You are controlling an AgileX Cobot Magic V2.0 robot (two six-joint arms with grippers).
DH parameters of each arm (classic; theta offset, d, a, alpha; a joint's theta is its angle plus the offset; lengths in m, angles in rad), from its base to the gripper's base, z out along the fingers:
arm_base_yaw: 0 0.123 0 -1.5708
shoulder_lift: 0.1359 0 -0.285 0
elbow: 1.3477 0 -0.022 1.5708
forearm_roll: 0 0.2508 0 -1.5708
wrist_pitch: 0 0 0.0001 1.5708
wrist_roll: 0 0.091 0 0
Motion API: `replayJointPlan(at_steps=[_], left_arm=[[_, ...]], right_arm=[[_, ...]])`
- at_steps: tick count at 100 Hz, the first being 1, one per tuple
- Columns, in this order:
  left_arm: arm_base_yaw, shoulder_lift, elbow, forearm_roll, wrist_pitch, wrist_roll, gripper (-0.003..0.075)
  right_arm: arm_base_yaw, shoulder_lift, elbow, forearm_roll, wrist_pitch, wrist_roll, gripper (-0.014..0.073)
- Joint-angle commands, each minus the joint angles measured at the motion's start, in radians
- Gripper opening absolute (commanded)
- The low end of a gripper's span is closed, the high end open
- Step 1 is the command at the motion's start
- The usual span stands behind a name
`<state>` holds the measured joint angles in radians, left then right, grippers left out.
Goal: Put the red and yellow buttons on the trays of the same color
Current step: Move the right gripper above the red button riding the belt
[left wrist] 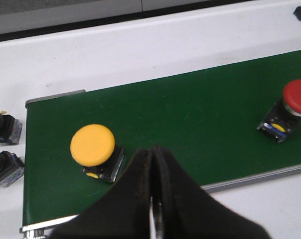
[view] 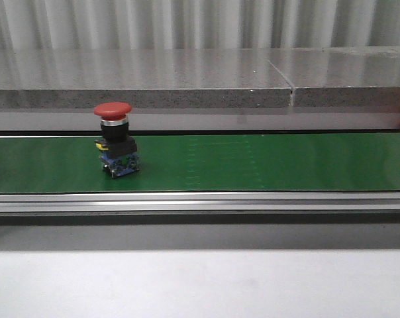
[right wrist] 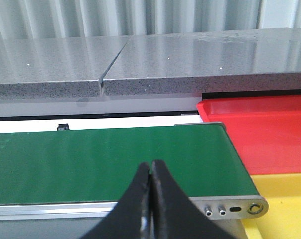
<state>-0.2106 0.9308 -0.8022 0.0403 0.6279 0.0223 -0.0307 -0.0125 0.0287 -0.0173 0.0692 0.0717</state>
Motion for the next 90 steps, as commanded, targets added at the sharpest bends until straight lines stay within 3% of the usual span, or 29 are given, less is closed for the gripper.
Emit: replayJointPlan(at_steps=[1, 38, 61, 90], left_arm=[[-0.009, -0.097, 0.033, -0.024, -0.075, -0.014, -0.0021], [-0.009, -0.463, 0.199, -0.091, -0.013, -0.014, -0.0021], [-0.009, -0.582, 0.235, -0.091, 0.029, -0.014, -0.0021], [-0.009, -0.595, 0.236, -0.091, 0.060, -0.014, -0.0021]], right_arm=[[-0.001, -0.008, -0.017, -0.006, -0.084, 0.001, -0.0105], [-0.001, -0.008, -0.017, -0.006, -0.085, 0.001, -0.0105], [0.002, -0.007, -0.033, -0.006, -0.113, 0.001, -0.0105], [0.003, 0.120, -0.237, -0.015, 0.137, 0.000, -0.0105]])
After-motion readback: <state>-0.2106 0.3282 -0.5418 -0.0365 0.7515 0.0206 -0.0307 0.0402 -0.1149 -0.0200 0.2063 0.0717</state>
